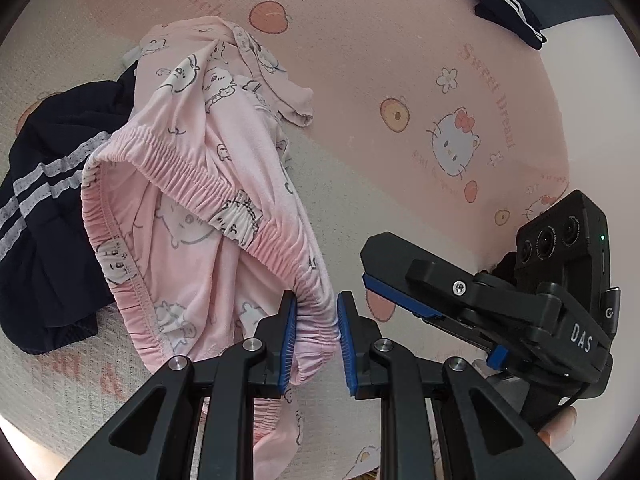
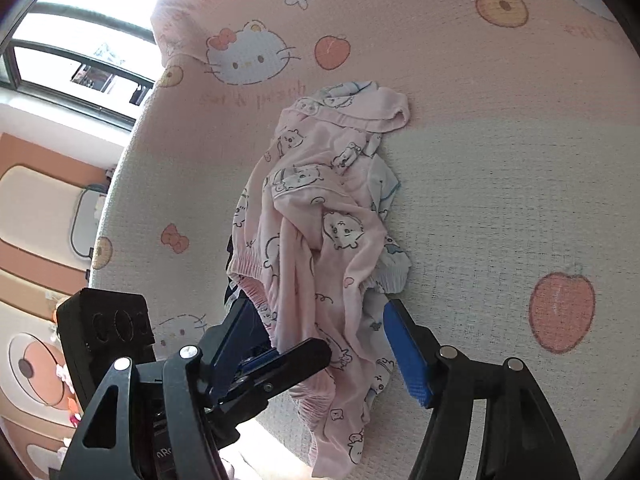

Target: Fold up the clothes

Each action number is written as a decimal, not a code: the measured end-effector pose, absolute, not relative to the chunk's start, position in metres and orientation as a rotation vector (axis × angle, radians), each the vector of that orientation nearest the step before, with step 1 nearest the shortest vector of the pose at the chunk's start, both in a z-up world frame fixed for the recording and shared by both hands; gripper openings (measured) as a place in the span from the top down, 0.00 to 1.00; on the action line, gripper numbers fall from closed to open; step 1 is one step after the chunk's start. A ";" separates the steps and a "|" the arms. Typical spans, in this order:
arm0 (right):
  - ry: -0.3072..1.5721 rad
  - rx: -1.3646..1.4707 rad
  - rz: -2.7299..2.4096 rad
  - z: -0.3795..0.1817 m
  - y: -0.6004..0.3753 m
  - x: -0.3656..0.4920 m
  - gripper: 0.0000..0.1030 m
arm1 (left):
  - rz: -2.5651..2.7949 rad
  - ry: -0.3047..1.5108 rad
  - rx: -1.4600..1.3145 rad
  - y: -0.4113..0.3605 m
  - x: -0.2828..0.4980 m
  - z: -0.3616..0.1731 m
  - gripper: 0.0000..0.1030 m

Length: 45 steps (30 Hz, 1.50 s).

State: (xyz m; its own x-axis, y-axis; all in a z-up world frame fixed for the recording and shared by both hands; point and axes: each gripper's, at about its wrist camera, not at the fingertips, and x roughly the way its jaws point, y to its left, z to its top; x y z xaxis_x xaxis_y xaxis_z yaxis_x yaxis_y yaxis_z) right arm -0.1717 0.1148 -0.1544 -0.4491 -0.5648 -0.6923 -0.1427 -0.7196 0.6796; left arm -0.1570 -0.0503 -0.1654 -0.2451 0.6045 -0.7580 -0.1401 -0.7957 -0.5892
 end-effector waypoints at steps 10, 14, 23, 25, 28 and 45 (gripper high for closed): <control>-0.890 1.537 -2.196 -0.161 0.083 -0.196 0.34 | 2.078 -0.627 -1.529 -0.060 -0.152 -0.173 0.83; -0.837 1.559 -2.188 -0.168 0.071 -0.200 0.40 | 2.069 -0.646 -1.532 -0.063 -0.151 -0.176 0.83; -0.789 1.581 -2.235 -0.177 0.067 -0.196 0.63 | 2.034 -0.643 -1.600 -0.066 -0.152 -0.181 0.70; -0.799 1.583 -2.250 -0.180 0.069 -0.194 0.72 | 1.989 -0.679 -1.605 -0.068 -0.151 -0.184 0.53; -0.825 1.566 -2.263 -0.183 0.075 -0.189 0.79 | 2.029 -0.626 -1.611 -0.069 -0.143 -0.179 0.29; -0.881 1.571 -2.261 -0.191 0.084 -0.174 0.82 | 2.410 -0.296 -1.618 -0.108 -0.123 -0.159 0.26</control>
